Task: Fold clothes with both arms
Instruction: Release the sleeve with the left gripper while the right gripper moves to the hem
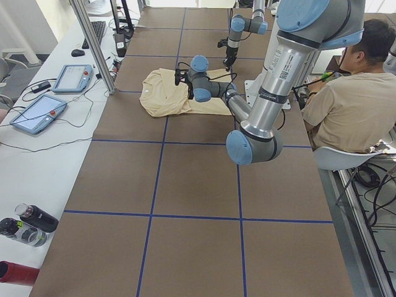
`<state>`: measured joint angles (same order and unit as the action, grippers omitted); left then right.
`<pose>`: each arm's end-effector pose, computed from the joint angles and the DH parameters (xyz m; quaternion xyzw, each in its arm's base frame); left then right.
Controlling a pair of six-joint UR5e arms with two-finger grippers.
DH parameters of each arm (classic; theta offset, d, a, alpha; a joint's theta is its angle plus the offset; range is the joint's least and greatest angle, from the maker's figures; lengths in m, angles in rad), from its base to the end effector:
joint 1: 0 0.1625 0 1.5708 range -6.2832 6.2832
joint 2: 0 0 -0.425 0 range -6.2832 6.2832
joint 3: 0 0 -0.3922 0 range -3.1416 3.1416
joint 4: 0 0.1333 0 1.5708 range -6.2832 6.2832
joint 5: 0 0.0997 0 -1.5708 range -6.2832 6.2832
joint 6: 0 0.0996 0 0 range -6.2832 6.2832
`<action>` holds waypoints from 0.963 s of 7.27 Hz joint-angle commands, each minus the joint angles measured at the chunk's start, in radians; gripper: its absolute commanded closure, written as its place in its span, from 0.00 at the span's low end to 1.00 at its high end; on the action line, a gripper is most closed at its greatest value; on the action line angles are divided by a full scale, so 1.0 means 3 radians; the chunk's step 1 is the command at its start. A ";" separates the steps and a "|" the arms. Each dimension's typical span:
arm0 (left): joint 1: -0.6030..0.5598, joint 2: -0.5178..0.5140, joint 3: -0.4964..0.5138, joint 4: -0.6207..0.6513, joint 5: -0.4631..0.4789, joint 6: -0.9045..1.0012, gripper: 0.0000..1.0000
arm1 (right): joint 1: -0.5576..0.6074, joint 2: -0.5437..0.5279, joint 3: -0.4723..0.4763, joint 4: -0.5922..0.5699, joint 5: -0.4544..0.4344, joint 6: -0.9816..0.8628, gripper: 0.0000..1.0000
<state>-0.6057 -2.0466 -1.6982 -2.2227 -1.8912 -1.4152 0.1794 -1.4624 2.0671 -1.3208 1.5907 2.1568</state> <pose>0.4669 -0.4473 0.2524 0.0955 0.5861 -0.0870 0.7999 -0.4776 -0.2201 0.3522 -0.0925 -0.4041 0.3360 0.8457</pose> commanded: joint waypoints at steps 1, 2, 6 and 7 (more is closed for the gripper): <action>0.0263 0.0062 -0.0101 0.0066 0.0416 -0.0592 0.02 | -0.0005 -0.0039 0.0074 0.0000 0.0015 0.0000 1.00; 0.0614 0.0052 -0.0137 0.0365 0.0915 -0.0929 0.03 | -0.0010 -0.0070 0.0079 -0.0005 0.0015 0.0000 1.00; 0.1267 0.0710 -0.0857 0.0956 0.1298 -0.1234 0.07 | -0.0030 -0.0055 0.0145 -0.0005 0.0041 -0.0010 1.00; 0.1333 0.0732 -0.0869 0.0961 0.1303 -0.1245 0.07 | -0.0030 -0.0055 0.0145 -0.0005 0.0041 -0.0010 1.00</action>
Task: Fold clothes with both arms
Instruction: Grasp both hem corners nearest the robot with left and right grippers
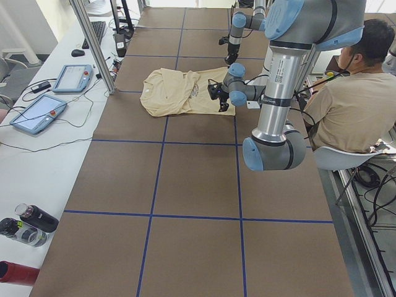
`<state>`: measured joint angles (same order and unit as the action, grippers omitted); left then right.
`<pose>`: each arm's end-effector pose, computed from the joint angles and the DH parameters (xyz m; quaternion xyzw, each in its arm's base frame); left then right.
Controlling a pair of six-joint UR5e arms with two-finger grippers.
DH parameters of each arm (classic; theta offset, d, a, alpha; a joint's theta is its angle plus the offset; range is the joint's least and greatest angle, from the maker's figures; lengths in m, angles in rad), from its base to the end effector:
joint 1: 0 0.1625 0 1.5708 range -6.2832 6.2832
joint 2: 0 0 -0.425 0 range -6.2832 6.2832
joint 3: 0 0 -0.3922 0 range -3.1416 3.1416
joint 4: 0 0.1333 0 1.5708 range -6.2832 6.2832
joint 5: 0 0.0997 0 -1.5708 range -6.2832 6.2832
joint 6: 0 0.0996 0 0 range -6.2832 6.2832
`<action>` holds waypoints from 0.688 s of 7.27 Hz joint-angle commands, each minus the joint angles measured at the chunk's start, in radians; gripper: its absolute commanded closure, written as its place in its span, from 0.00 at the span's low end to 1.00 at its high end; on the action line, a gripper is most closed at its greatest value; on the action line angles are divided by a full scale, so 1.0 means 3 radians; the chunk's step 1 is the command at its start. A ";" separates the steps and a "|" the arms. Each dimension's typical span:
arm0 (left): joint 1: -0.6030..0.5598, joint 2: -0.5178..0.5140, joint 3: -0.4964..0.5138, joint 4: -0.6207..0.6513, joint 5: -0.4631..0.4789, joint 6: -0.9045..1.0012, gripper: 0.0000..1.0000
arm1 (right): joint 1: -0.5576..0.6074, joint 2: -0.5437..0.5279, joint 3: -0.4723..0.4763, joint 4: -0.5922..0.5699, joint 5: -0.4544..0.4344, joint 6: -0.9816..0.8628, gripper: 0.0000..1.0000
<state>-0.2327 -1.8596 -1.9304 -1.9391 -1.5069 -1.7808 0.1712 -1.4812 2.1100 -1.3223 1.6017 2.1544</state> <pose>0.5230 -0.2675 0.3006 0.0334 0.4861 -0.2069 0.8484 -0.4661 -0.2127 0.3421 -0.1006 -0.4128 0.3275 0.8439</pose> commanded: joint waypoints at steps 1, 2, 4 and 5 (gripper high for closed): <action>0.0182 0.0109 -0.0090 0.0021 0.0017 -0.0041 0.11 | -0.0008 0.0008 0.0002 0.0000 -0.0001 0.0003 1.00; 0.0269 0.0114 -0.0085 0.0026 0.0017 -0.0112 0.13 | -0.0008 0.0008 0.0002 0.0000 -0.0001 0.0003 1.00; 0.0341 0.0124 -0.0095 0.0036 0.0017 -0.0118 0.19 | -0.0003 0.0008 0.0002 0.0005 -0.0006 0.0003 1.00; 0.0346 0.0124 -0.0085 0.0036 0.0017 -0.0118 0.19 | -0.0003 0.0003 0.0002 0.0005 -0.0006 0.0003 1.00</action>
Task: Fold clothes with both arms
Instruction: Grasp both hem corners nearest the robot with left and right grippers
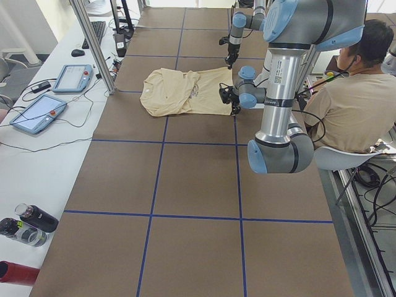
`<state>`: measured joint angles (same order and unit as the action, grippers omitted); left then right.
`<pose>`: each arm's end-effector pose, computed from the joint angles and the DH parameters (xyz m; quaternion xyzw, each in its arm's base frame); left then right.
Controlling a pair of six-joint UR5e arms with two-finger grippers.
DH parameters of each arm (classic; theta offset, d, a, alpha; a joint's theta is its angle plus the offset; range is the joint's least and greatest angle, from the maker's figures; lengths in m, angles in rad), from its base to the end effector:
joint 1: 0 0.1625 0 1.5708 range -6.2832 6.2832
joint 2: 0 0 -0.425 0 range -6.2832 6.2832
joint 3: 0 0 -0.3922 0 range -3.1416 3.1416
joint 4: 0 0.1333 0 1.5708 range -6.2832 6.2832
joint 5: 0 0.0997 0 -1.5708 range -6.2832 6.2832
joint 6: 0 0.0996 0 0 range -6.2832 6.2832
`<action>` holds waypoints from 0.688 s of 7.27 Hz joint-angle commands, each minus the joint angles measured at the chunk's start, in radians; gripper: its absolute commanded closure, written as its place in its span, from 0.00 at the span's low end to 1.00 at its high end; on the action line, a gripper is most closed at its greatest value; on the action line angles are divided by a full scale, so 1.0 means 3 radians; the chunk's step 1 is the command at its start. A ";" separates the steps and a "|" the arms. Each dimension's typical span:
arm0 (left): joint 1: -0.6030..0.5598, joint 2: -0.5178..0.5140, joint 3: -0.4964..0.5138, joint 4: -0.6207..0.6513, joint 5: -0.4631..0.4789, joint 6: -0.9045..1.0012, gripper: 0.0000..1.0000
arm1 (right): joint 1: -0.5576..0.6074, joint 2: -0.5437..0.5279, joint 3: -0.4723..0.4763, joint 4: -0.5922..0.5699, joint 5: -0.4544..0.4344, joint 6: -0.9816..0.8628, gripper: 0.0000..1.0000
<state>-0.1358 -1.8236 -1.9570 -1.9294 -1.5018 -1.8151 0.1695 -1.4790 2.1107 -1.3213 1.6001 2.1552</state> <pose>0.5345 -0.2145 0.3102 0.0043 0.4790 -0.1820 0.8587 -0.4666 -0.2121 0.3405 -0.1008 -0.4146 0.3271 0.8432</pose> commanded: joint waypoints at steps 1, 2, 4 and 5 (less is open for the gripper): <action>0.0023 0.0019 0.0009 0.0009 0.0000 -0.0004 0.19 | -0.0003 -0.0009 0.0000 0.0002 -0.0001 0.0000 1.00; 0.0023 0.0060 -0.0006 0.0014 0.0000 -0.0004 0.21 | -0.0008 -0.0009 0.0000 0.0002 -0.0001 0.0000 1.00; 0.0023 0.0060 -0.0016 0.0096 0.0000 -0.0004 0.22 | -0.0008 -0.0004 0.0000 0.0002 -0.0006 0.0000 1.00; 0.0023 0.0060 -0.0016 0.0101 0.0000 -0.0004 0.22 | -0.0008 -0.0004 0.0000 0.0002 -0.0006 0.0000 1.00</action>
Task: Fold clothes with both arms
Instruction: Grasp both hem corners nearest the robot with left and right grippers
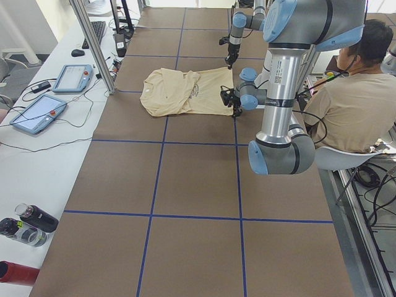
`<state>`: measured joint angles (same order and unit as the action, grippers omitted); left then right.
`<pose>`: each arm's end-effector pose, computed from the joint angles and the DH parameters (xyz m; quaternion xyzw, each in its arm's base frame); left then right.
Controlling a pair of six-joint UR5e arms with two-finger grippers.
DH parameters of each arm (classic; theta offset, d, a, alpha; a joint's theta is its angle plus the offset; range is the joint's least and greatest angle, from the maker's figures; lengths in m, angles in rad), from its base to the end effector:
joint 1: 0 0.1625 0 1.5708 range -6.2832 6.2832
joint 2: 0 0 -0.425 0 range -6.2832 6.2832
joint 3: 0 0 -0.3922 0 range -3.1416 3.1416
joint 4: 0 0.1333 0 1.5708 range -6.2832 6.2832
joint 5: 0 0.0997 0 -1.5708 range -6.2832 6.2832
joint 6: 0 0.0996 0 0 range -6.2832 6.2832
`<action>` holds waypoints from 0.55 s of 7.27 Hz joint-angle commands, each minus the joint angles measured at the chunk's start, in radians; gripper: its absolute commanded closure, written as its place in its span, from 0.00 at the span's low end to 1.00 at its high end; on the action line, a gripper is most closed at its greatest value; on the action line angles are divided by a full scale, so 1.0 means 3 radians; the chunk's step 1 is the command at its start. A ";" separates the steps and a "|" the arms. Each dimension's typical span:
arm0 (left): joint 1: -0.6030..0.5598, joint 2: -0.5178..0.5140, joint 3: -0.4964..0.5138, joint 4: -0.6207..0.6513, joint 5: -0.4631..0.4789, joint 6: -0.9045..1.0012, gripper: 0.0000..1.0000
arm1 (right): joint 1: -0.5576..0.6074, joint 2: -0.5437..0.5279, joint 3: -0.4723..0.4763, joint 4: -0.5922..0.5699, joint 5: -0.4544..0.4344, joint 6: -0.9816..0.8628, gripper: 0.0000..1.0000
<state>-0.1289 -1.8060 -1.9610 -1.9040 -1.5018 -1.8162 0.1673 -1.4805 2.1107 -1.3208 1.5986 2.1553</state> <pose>0.5330 -0.2104 0.3217 0.0037 0.4619 -0.1806 0.8683 -0.4668 -0.2112 0.3412 -0.1005 -0.4141 0.3266 0.8436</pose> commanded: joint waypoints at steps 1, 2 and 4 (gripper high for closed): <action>0.0005 -0.0003 -0.0003 0.0017 0.0000 -0.0005 0.27 | 0.0000 0.0001 0.0000 0.0000 -0.0001 0.0000 1.00; 0.0016 -0.0009 -0.0003 0.0017 -0.0005 -0.0005 0.35 | 0.0000 0.0006 0.0000 0.0000 -0.0001 0.0000 1.00; 0.0036 -0.0009 -0.0008 0.0017 -0.0005 -0.0026 0.48 | 0.0000 0.0006 0.0000 0.0000 -0.0001 0.0000 1.00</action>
<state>-0.1233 -1.8083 -1.9630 -1.8991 -1.5031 -1.8210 0.1672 -1.4790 2.1107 -1.3208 1.5984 2.1552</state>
